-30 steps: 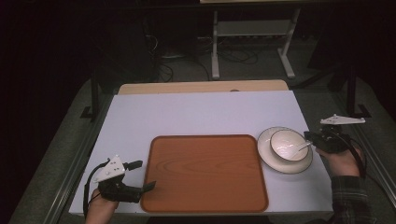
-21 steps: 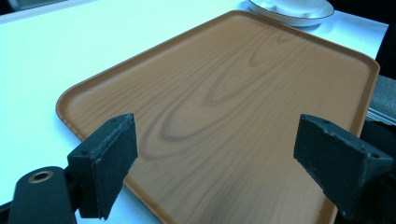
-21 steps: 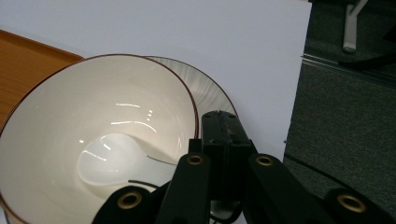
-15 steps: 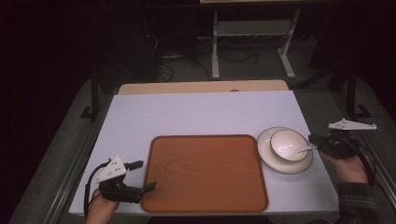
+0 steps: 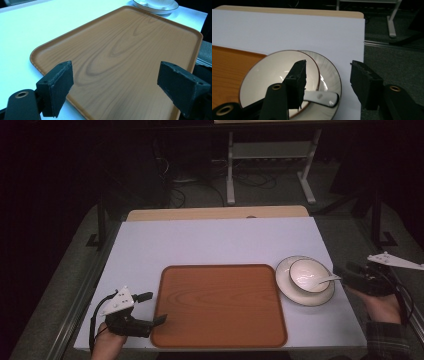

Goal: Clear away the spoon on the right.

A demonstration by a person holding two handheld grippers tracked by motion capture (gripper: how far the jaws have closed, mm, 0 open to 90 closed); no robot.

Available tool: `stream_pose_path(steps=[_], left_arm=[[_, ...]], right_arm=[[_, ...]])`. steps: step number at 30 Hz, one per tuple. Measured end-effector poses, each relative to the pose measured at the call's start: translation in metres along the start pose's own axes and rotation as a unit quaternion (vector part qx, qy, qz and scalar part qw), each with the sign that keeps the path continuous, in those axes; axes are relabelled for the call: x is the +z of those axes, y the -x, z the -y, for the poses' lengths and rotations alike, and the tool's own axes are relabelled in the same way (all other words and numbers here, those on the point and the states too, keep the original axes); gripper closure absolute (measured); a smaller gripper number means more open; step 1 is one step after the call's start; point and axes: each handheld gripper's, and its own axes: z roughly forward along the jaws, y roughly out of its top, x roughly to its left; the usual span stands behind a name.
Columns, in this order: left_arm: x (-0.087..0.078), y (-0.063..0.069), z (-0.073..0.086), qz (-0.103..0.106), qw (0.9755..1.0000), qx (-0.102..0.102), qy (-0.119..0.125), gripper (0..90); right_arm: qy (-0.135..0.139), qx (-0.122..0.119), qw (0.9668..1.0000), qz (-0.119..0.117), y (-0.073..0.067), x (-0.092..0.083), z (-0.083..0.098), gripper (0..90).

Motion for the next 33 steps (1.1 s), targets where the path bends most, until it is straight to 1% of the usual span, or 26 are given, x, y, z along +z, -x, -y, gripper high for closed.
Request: stream_pose_path(steps=[2, 3, 6, 7, 9, 11, 14, 15, 17, 19, 22, 23, 26, 30, 33], left_arm=[[0.0, 0.0, 0.0, 0.0, 1.0, 0.001, 0.0, 13.1], [0.0, 0.0, -0.001, 0.001, 1.0, 0.003, -0.001, 13.1], [0.001, 0.001, 0.0, 0.002, 1.0, 0.003, -0.003, 13.1], [0.001, 0.001, 0.0, 0.002, 1.0, 0.003, -0.002, 13.1], [0.001, 0.001, 0.0, 0.002, 1.0, 0.003, -0.002, 13.1], [0.001, 0.001, 0.0, 0.001, 1.0, 0.001, -0.002, 13.1], [0.001, 0.001, 0.0, 0.002, 1.0, 0.002, -0.002, 13.1], [0.001, 0.001, 0.0, 0.002, 1.0, 0.004, -0.003, 13.1], [0.002, 0.002, 0.0, 0.002, 1.0, 0.004, -0.004, 13.1], [0.002, 0.002, 0.0, 0.003, 1.0, 0.004, -0.004, 13.1], [0.001, 0.001, 0.0, 0.002, 1.0, 0.003, -0.003, 13.1], [0.001, 0.001, 0.0, 0.002, 1.0, 0.003, -0.003, 13.1], [0.002, 0.002, 0.0, 0.002, 1.0, 0.005, -0.005, 13.1], [0.002, 0.002, 0.0, 0.002, 1.0, 0.005, -0.004, 13.1], [0.002, 0.001, 0.0, 0.001, 1.0, 0.004, -0.003, 13.1]], right_arm=[[-0.002, 0.003, 1.0, 0.003, 0.001, -0.001, 0.002, 44.6], [-0.006, 0.007, 0.9999, 0.007, 0.003, -0.002, 0.007, 43.1], [-0.009, 0.011, 0.9999, 0.009, 0.006, -0.001, 0.011, 42.1], [-0.007, 0.02, 0.9997, 0.006, 0.009, 0.0, 0.014, 41.3], [-0.008, 0.024, 0.9997, 0.002, 0.009, 0.001, 0.016, 40.7], [-0.011, 0.028, 0.9995, -0.01, 0.008, 0.006, 0.018, 39.8], [-0.015, 0.029, 0.9993, -0.016, 0.007, 0.009, 0.019, 39.2], [-0.02, 0.029, 0.9991, -0.023, 0.006, 0.013, 0.021, 39.0], [-0.023, 0.028, 0.999, -0.026, 0.005, 0.016, 0.022, 38.9], [-0.033, 0.033, 0.9983, -0.035, 0.002, 0.024, 0.025, 38.9], [-0.042, 0.031, 0.9976, -0.045, 0.0, 0.03, 0.028, 39.2], [-0.042, 0.031, 0.9976, -0.045, 0.0, 0.03, 0.028, 39.2], [-0.052, 0.034, 0.9966, -0.054, -0.001, 0.035, 0.03, 42.2], [-0.05, 0.044, 0.9959, -0.063, -0.001, 0.036, 0.031, 47.2], [-0.049, 0.042, 0.996, -0.062, -0.001, 0.037, 0.031, 50.8]])
